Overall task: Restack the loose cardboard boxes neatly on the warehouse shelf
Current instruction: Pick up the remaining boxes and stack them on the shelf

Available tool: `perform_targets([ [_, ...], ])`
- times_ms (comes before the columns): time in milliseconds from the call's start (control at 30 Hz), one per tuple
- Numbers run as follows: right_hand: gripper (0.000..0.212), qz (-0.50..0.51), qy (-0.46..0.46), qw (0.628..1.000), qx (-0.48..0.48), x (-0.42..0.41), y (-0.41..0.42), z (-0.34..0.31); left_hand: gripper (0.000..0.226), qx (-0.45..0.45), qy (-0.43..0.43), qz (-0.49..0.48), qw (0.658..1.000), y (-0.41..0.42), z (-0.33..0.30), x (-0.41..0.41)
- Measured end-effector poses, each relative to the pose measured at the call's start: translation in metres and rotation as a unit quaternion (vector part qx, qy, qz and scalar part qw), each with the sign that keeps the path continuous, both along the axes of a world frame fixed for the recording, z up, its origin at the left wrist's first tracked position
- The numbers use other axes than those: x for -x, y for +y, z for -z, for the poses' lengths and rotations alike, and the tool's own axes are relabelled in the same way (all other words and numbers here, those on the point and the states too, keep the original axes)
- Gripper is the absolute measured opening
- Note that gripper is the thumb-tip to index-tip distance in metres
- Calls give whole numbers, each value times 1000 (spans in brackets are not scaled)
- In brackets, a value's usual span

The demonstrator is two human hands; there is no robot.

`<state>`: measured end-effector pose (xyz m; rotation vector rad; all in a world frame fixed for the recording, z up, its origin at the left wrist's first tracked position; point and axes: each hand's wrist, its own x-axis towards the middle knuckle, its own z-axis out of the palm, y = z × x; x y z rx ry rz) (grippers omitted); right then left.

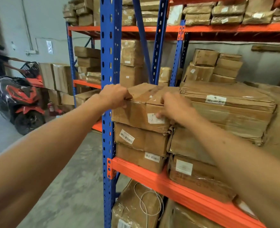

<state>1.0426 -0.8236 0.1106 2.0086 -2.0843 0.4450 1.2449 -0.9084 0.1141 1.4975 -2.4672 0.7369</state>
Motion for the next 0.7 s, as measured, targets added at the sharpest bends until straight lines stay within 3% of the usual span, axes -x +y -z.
perform_targets([
  [67, 44, 29, 137, 990, 11, -6, -5, -20, 54, -8, -49, 4, 999, -5, -5, 2],
  [133, 44, 63, 247, 967, 3, -14, -13, -36, 87, -52, -92, 1, 994, -14, -4, 7],
  [267, 100, 68, 362, 912, -179, -3, -31, -35, 99, -153, -27, 73, 985, -35, 1, 17],
  [567, 104, 9, 290, 938, -192, 6, -47, -31, 97, -166, -3, 94, 982, -53, 10, 12],
  [700, 84, 15, 303, 946, -116, -3, -44, -21, 98, -161, 17, 72, 984, -51, 25, 13],
])
